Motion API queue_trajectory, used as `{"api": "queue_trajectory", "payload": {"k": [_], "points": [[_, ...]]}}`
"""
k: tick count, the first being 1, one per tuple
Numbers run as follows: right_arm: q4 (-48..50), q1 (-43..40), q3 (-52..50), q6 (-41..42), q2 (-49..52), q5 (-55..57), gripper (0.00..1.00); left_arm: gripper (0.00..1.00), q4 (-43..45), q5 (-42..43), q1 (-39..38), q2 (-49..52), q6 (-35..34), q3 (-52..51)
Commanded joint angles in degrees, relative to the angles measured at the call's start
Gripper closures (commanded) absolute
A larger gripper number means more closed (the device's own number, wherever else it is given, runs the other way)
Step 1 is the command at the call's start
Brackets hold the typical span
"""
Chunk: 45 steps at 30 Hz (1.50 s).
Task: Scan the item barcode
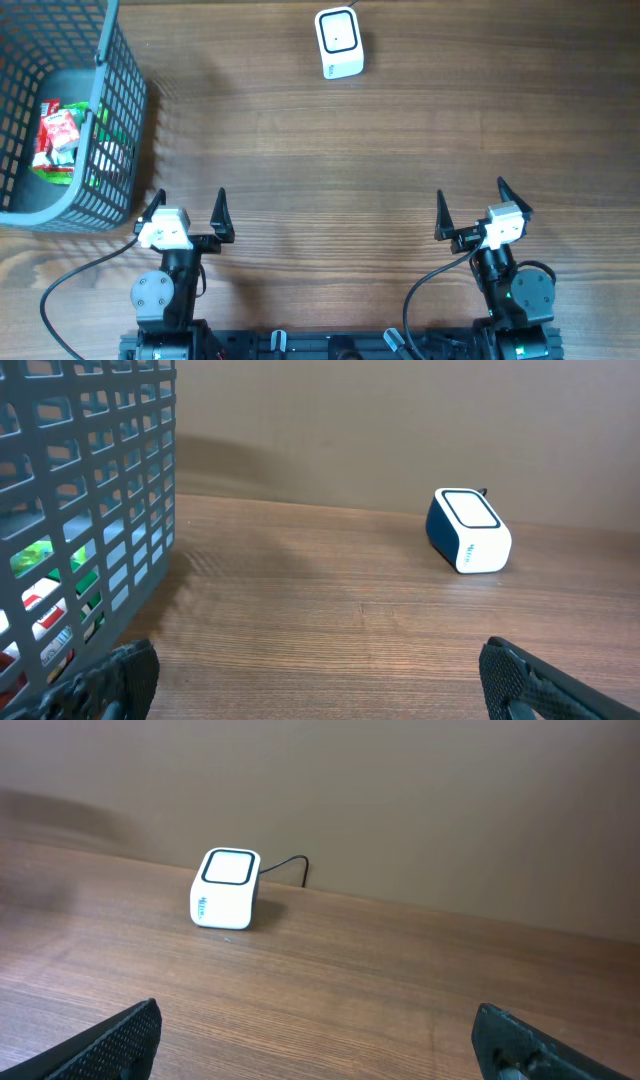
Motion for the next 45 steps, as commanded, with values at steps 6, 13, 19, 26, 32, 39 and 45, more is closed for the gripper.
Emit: {"api": "queue_trajectory", "payload": {"k": [6, 13, 19, 26, 32, 39, 45], "points": [[0.13, -0.17, -0.07, -0.52, 0.39, -0.90, 0.00, 0.00, -2.67, 5.88, 0.39, -0.15, -1.03, 1.68], [0.13, -0.17, -0.07, -0.52, 0.39, -0.90, 0.00, 0.00, -40.89, 14.93, 0.42, 12.17, -4.24, 36.09], [0.13, -0.17, -0.07, -0.52, 0.39, -0.87, 0.00, 0.00, -76.32, 9.62, 0.42, 54.64, 5.55, 86.82], [0.13, -0.17, -0.07, -0.52, 0.39, -0.87, 0.00, 0.00, -78.82, -3.72, 0.87, 88.80, 8.22, 119.89], [0.13, -0.17, -0.07, -0.52, 0.39, -0.87, 0.00, 0.00, -66.64, -9.46, 15.23, 91.97, 9.70, 119.89], [0.13, -0.17, -0.07, -0.55, 0.39, -0.87, 0.00, 0.00, -68.59, -4.87, 33.14, 97.66, 12.85, 116.34], [0.11, -0.17, -0.07, -0.55, 0.39, -0.90, 0.00, 0.00, -67.34, 9.66, 34.58, 102.16, 30.97, 99.12]]}}
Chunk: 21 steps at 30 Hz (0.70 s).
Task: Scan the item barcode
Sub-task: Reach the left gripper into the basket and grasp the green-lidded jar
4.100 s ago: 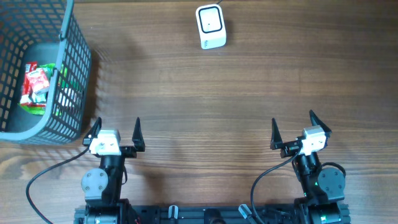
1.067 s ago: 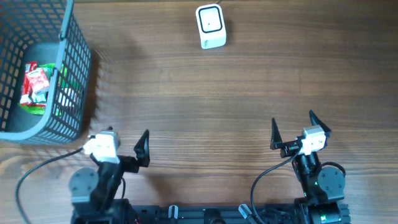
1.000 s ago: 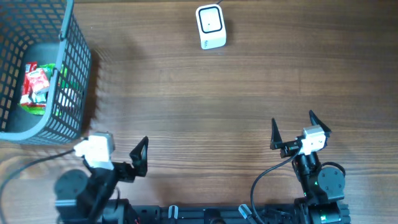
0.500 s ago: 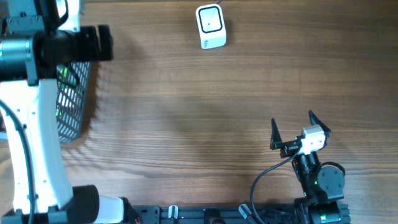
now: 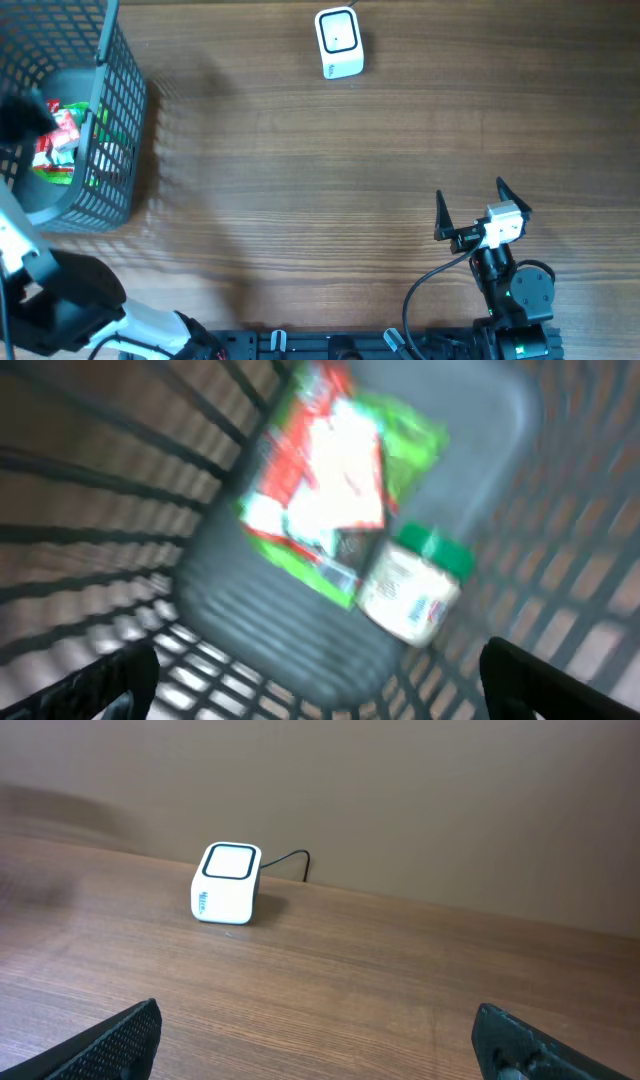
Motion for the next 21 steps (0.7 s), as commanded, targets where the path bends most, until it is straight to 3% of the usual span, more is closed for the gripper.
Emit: {"api": "queue_trajectory", "payload": {"k": [1, 9, 21], "points": [[0.13, -0.13, -0.07, -0.52, -0.42, -0.70, 0.00, 0.00, 1.31, 12.33, 0.17, 1.07, 14.38, -8.11], [0.13, -0.13, -0.07, -0.50, -0.42, -0.70, 0.00, 0.01, 6.05, 13.14, 0.13, 6.38, 18.93, -11.52], [0.13, -0.13, -0.07, -0.52, -0.42, -0.68, 0.00, 0.20, 9.77, 15.06, -0.02, 15.43, 18.86, -11.52]]}}
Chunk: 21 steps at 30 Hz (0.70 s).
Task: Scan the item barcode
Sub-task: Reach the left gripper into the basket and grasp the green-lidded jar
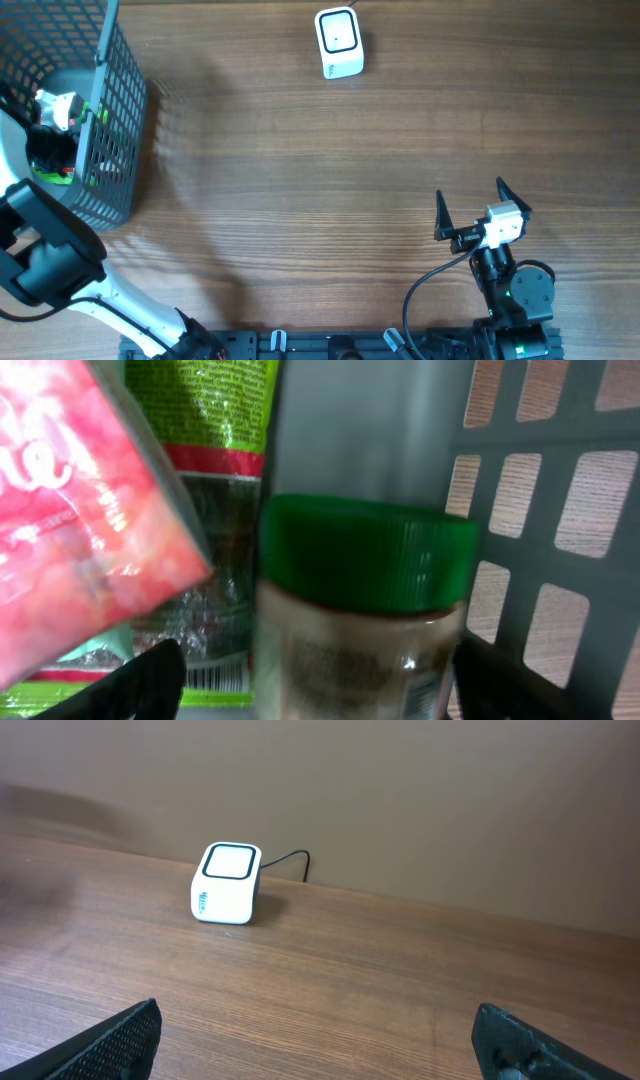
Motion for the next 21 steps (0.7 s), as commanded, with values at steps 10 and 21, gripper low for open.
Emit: {"api": "queue_trajectory", "payload": {"k": [10, 21], "points": [[0.13, -0.13, -0.07, -0.52, -0.42, -0.70, 0.00, 0.22, 1.07, 1.09, -1.88, 0.72, 0.26, -1.81], [0.13, -0.13, -0.07, -0.52, -0.42, -0.68, 0.00, 0.33, 4.96, -2.08, -1.88, 0.66, -5.55, -5.31]]}}
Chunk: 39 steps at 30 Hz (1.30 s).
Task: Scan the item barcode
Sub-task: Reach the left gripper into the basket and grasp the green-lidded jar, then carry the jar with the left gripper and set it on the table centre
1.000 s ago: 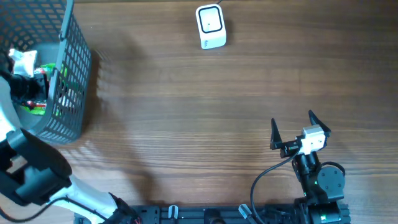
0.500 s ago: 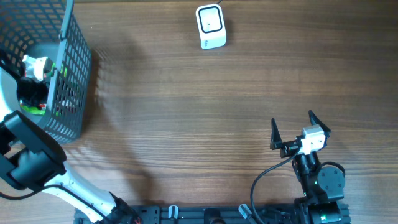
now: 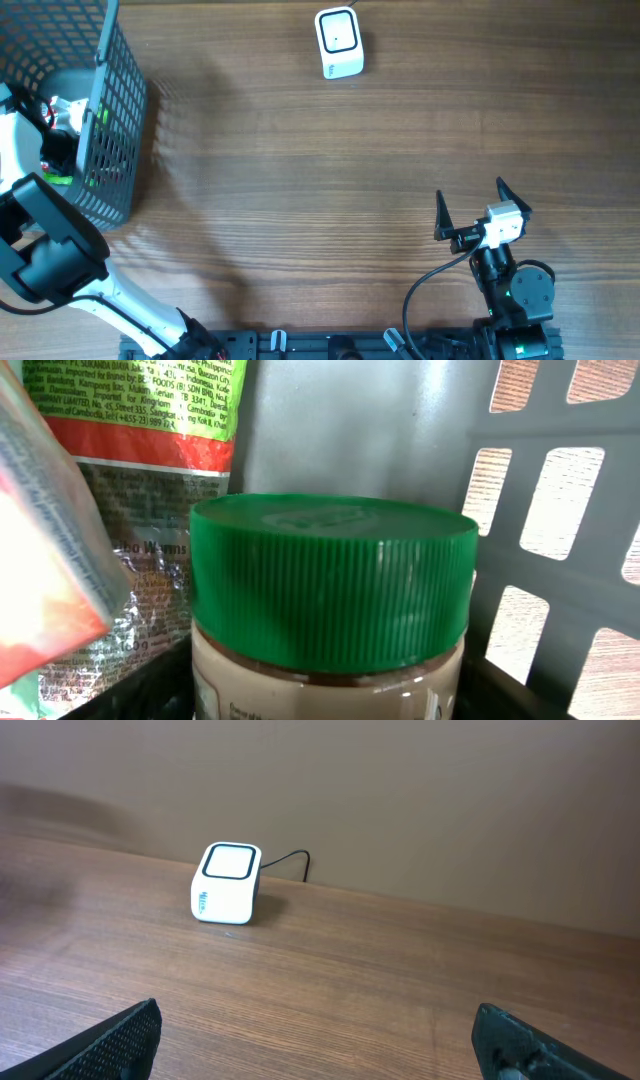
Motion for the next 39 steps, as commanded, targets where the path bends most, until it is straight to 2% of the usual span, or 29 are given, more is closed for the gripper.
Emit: {"api": "queue_trajectory", "payload": {"k": [1, 5, 13, 20, 23, 26, 29, 32, 35, 39], "points": [[0.13, -0.13, -0.07, -0.50, -0.42, -0.72, 0.00, 0.39, 0.50, -0.52, -0.15, 0.42, -2.43, -0.35], [0.13, -0.13, -0.07, -0.50, -0.42, -0.72, 0.00, 0.44, 1.05, -0.35, -0.15, -3.67, -2.40, -0.24], [0.13, -0.13, -0.07, -0.50, -0.42, -0.72, 0.00, 0.42, 4.87, -0.37, -0.15, -18.69, -2.91, -0.24], [0.13, -0.13, -0.07, -0.50, -0.42, -0.70, 0.00, 0.41, 19.61, -0.37, -0.15, -42.16, -11.13, -0.24], [0.13, -0.13, -0.07, -0.50, -0.42, -0.72, 0.00, 0.43, 19.98, -0.28, -2.27, -51.56, -16.41, -0.24], [0.13, -0.13, -0.07, -0.50, -0.42, -0.72, 0.00, 0.45, 14.73, 0.09, -8.90, -56.87, -21.81, -0.24], [0.13, -0.13, -0.07, -0.50, -0.42, -0.72, 0.00, 0.46, 2.43, 0.07, -21.68, -58.45, -29.00, -0.31], [0.13, -0.13, -0.07, -0.52, -0.42, -0.72, 0.00, 0.48, -4.15, 0.04, -32.57, -56.46, -36.76, -2.58], [0.13, -0.13, -0.07, -0.52, -0.42, -0.70, 0.00, 0.48, -3.28, -3.45, -44.81, -52.15, -45.88, -9.97], [0.13, -0.13, -0.07, -0.50, -0.42, -0.70, 0.00, 0.49, 5.44, -4.24, -58.58, -42.97, -53.94, -18.51]]}}
